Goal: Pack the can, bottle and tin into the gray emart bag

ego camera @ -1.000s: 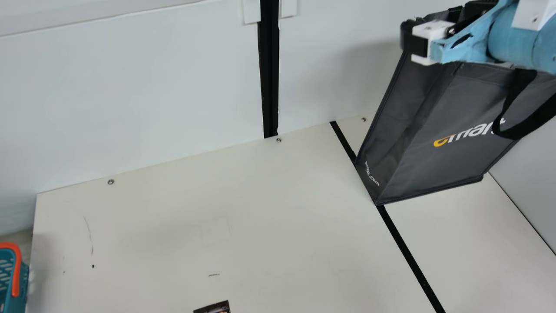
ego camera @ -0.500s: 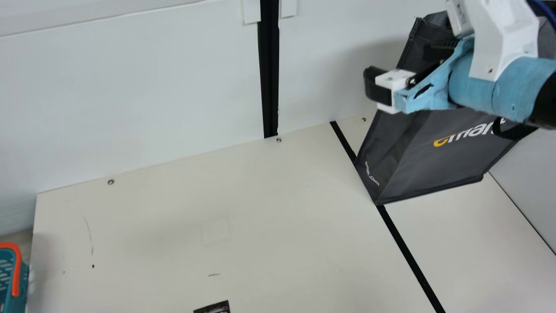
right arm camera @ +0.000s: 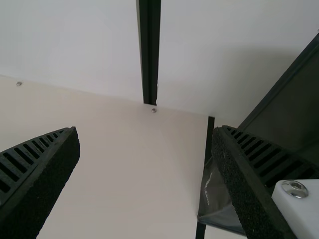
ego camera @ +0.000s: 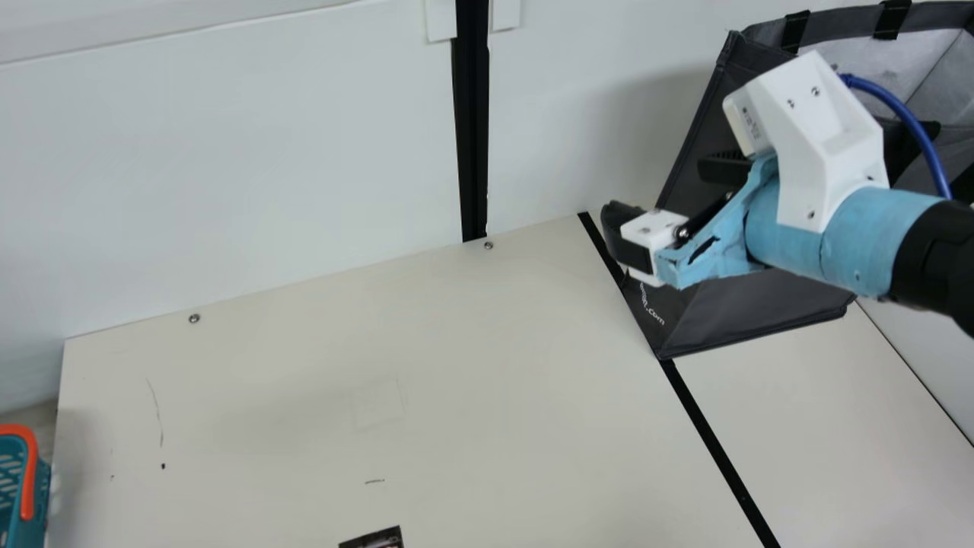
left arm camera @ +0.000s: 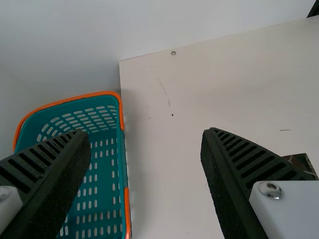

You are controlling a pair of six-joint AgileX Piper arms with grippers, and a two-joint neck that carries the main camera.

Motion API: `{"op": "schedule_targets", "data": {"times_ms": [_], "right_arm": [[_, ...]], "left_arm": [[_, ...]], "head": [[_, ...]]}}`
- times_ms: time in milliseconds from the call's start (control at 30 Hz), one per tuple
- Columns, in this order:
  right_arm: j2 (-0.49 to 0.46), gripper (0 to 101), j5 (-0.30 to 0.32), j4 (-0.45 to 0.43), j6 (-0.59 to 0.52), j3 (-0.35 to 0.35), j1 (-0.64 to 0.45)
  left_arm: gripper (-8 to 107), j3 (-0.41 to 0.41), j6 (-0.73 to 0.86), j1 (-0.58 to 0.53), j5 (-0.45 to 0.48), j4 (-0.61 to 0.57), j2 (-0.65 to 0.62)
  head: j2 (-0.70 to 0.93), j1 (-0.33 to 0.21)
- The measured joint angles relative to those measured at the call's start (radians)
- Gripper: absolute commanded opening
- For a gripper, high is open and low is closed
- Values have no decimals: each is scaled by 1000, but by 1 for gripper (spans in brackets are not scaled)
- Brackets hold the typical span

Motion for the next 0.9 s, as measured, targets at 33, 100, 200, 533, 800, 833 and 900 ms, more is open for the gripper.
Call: {"op": "schedule_targets", "data": {"times_ms": [33,100,200,533,800,833,900], "right_arm": [[-5,91,0,-3,3,10,4],[-18,91,0,-7,7,32,14],[-34,91,1,-18,15,57,26],[-80,91,43,-60,43,104,55],[-99,91,96,-88,67,104,66],[-101,91,101,-92,68,102,66],[-102,91,110,-97,76,102,68]], "left_arm": [[90,0,0,0,0,0,0],[90,0,0,0,0,0,0],[90,0,0,0,0,0,0],[90,0,0,0,0,0,0],[90,0,0,0,0,0,0],[90,0,0,0,0,0,0],[90,0,0,0,0,0,0]], "head": [[0,0],[0,0],[0,0],[0,0],[0,0],[0,0],[0,0]]}}
